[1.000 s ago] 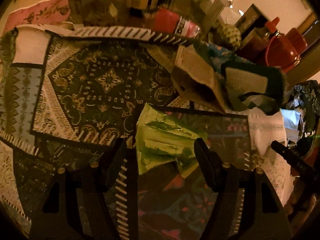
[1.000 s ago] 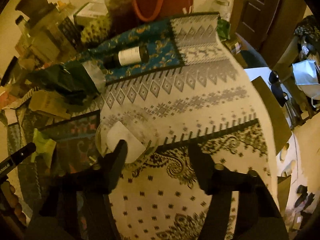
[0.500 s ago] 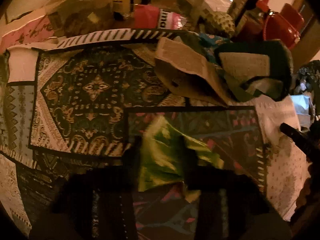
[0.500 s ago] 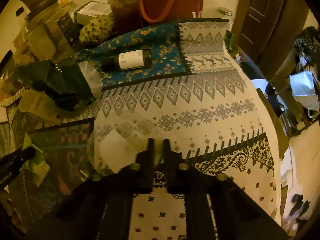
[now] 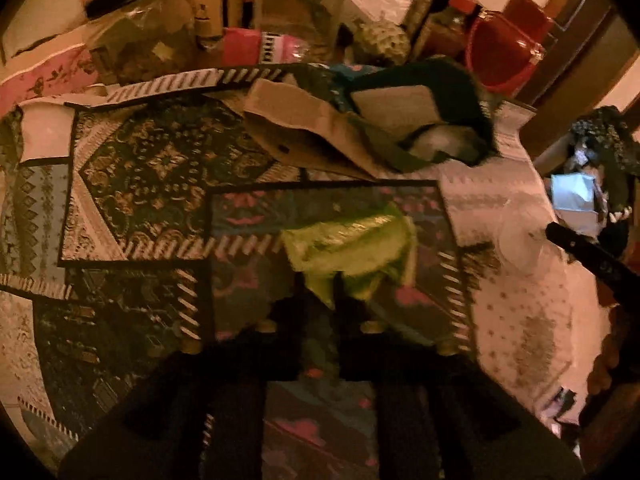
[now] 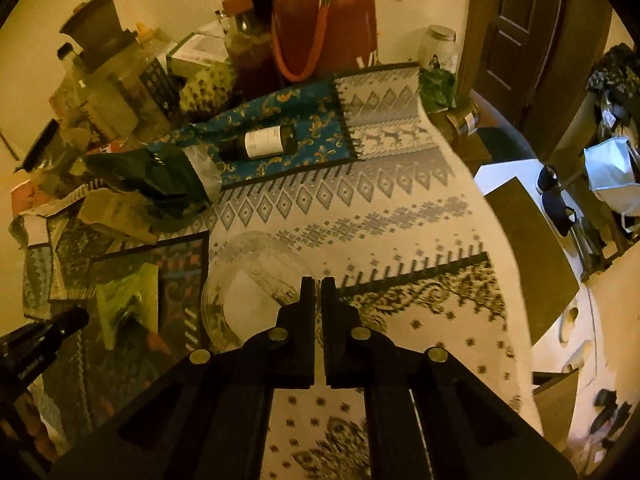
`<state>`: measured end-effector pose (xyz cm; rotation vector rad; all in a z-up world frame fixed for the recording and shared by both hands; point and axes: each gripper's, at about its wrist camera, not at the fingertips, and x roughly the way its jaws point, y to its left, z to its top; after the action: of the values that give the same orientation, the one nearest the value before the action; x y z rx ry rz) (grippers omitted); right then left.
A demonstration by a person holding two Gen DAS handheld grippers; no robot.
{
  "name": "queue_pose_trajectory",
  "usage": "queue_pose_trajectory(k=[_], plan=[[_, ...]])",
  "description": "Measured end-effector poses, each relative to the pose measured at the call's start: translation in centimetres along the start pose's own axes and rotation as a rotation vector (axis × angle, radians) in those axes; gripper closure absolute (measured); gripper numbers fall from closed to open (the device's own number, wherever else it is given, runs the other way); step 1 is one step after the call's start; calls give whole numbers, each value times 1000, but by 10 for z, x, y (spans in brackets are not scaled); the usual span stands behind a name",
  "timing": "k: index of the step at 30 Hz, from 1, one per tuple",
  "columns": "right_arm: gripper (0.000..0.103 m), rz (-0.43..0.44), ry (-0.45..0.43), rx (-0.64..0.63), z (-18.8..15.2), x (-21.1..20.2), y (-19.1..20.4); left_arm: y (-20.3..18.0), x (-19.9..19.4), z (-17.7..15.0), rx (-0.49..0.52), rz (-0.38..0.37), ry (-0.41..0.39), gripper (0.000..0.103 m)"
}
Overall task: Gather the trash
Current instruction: 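Close the left tool on the green bag while the right tool grips the clear tray, then lift the green bag and clear tray off the table with both tools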
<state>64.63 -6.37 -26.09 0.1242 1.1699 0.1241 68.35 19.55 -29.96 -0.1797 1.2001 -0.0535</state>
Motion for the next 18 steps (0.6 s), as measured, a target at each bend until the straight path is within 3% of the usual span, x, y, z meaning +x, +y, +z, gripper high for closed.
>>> queue_pose_trajectory(k=[2,3,10,16,18], plan=[[100,4,5,-4,1,0,-2,-7,-3,2,39,6,-9,50],[100,3,3,-7,-1,-1,-4,-11,-3,6,74,14,-21,48],[100,-9,-16,28,-8,-10,-16,-36,33,31,390,6,56,48],[100,-16,-14,68,-13,-13,-22,-53,57,31,677,-12,119,47],[100,-19,-13,78,-13,-12,-24,-55,58,32,724,-41,128,46]])
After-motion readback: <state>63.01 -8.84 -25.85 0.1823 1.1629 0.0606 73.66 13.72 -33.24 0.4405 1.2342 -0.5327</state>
